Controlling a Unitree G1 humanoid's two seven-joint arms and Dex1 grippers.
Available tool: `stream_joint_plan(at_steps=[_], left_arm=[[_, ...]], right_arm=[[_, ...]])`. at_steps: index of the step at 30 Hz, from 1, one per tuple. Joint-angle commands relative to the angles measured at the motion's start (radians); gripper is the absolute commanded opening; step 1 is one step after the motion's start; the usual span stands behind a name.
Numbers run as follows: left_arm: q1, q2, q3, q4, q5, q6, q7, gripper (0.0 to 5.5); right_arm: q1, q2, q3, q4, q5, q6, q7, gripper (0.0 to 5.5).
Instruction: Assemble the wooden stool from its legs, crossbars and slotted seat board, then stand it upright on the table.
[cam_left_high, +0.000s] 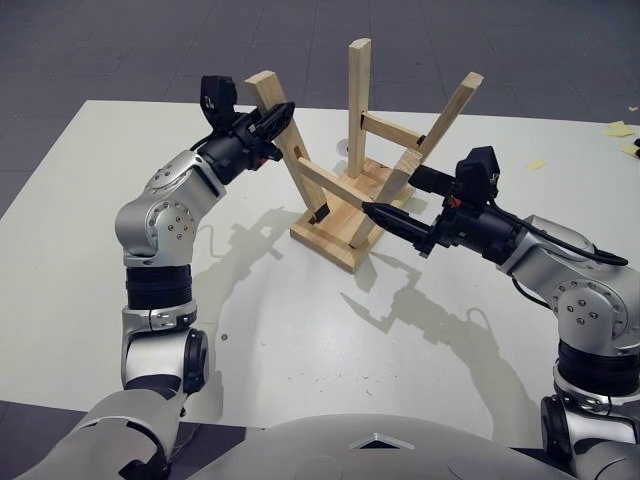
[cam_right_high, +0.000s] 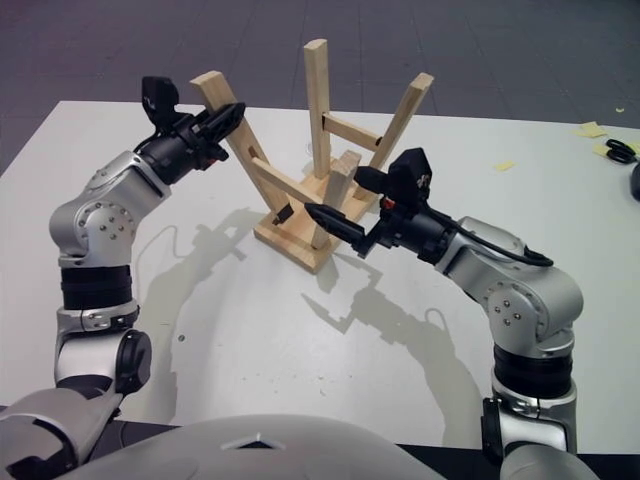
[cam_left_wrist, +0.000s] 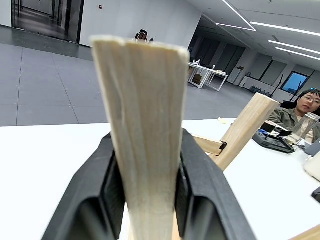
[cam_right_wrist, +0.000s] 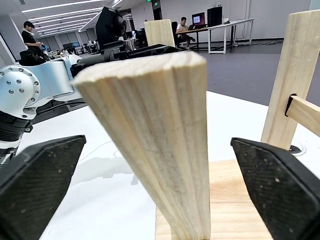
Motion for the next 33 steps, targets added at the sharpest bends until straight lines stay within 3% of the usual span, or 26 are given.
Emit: stream_joint_plan(at_steps=[1, 10, 16, 27, 33], left_arm=[[0.013, 0.035, 0.027, -0.079, -0.018, 0.045, 0.007, 1.05], [0.025, 0.013, 0.01, -0.156, -0.029, 0.098, 0.034, 1.05], [0.022, 0.023, 0.019, -0.155, -0.016, 0.092, 0.047, 1.05], [0.068, 0.062, -0.013, -0.234, 0.001, 0.123, 0.046, 1.05], [0.063, 0.038, 0.069, -0.28, -0.082, 0.183, 0.095, 1.05]], right_arm=[[-0.006, -0.002, -0.012, 0.003, 0.024, -0.003, 0.005, 4.94], [-0.065, -0.04, 0.014, 0.104, -0.001, -0.016, 0.087, 3.33], [-0.044, -0.036, 0.059, 0.017, -0.042, -0.043, 0.069, 2.38], [0.007, -0.032, 0.134, -0.033, -0.156, -0.111, 0.039, 2.13], [0.041, -0.029, 0.143, -0.034, -0.174, -0.127, 0.034, 2.12]])
